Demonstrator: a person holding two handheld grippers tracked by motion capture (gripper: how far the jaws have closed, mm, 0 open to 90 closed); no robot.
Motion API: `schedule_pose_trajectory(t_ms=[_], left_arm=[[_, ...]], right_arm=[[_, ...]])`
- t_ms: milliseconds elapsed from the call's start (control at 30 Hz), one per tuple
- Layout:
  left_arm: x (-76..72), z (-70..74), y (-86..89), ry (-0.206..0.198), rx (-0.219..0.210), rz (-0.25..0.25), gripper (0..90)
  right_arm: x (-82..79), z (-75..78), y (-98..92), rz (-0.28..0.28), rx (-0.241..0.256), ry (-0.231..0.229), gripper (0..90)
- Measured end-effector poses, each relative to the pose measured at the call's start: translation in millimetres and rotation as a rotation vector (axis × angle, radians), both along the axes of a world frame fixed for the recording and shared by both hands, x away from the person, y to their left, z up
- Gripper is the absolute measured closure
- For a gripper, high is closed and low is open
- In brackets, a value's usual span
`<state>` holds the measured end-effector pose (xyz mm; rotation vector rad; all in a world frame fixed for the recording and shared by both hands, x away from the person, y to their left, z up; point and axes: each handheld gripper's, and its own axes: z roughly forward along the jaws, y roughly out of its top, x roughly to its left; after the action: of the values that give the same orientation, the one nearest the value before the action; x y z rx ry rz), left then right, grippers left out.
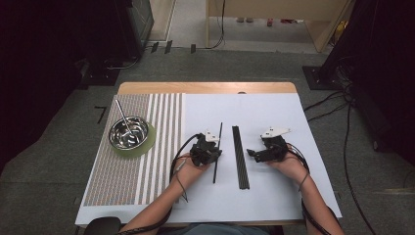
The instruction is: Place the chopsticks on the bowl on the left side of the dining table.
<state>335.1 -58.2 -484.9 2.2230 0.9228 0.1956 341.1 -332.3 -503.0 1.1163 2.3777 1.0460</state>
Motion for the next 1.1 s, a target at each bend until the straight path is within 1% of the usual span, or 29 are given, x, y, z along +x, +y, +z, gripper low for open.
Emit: schedule_pose_trajectory(t_ms=[100, 133, 233, 267, 367, 433, 467, 567, 700, 833, 867, 967, 1000, 1100], left_arm=[[1.6, 0.6, 2.0, 0.008, 0.0, 0.006, 80.7], [3.1, 1.5, 4.4, 0.004, 0.015, 0.008, 80.7], [5.1, 2.1, 7.4, 0.006, 0.021, 0.012, 81.0], [7.3, 2.5, 10.7, 0.017, 0.018, 0.023, 81.3], [10.0, 4.0, 14.1, 0.028, 0.024, 0.03, 82.4], [10.4, 4.6, 14.8, 0.023, 0.03, 0.036, 83.6], [11.8, 5.2, 17.2, 0.02, 0.041, 0.038, 83.8], [13.5, 5.6, 20.1, 0.027, 0.04, 0.045, 84.2], [17.4, 6.0, 25.7, 0.027, 0.043, 0.059, 85.3], [24.0, 6.7, 33.0, 0.021, 0.076, 0.069, 86.3], [27.3, 6.4, 36.7, 0.021, 0.071, 0.076, 86.6], [29.0, 6.3, 39.3, 0.012, 0.074, 0.073, 86.6], [30.1, 5.3, 41.2, 0.011, 0.062, 0.076, 86.4], [29.3, 4.8, 41.7, 0.002, 0.063, 0.075, 86.0]], right_arm=[[0.0, 0.0, 0.0, 0.0, 0.0, 0.0, 13.3], [0.0, 0.0, 0.0, 0.0, 0.0, 0.0, 13.3], [-0.1, 0.1, 0.0, -0.001, 0.0, 0.001, 13.3], [0.0, 0.0, 0.0, -0.001, 0.0, 0.001, 13.3], [0.0, 0.0, 0.0, -0.001, -0.001, -0.002, 13.3], [-0.1, 0.0, 0.1, -0.001, -0.001, 0.0, 13.3], [-0.1, 0.0, 0.1, -0.001, 0.0, 0.0, 13.3], [-0.1, 0.0, 0.1, -0.001, 0.0, 0.0, 13.3], [-0.1, 0.0, 0.1, -0.001, 0.0, 0.0, 13.3], [0.1, -0.1, 0.0, 0.001, 0.0, -0.003, 13.3], [0.2, -0.1, 0.0, 0.002, 0.0, -0.003, 13.3], [0.0, 0.0, 0.1, 0.0, 0.0, -0.001, 13.3], [0.0, 0.0, 0.0, 0.001, -0.001, -0.001, 13.3], [0.0, 0.0, -0.1, 0.001, -0.002, -0.001, 13.3]])
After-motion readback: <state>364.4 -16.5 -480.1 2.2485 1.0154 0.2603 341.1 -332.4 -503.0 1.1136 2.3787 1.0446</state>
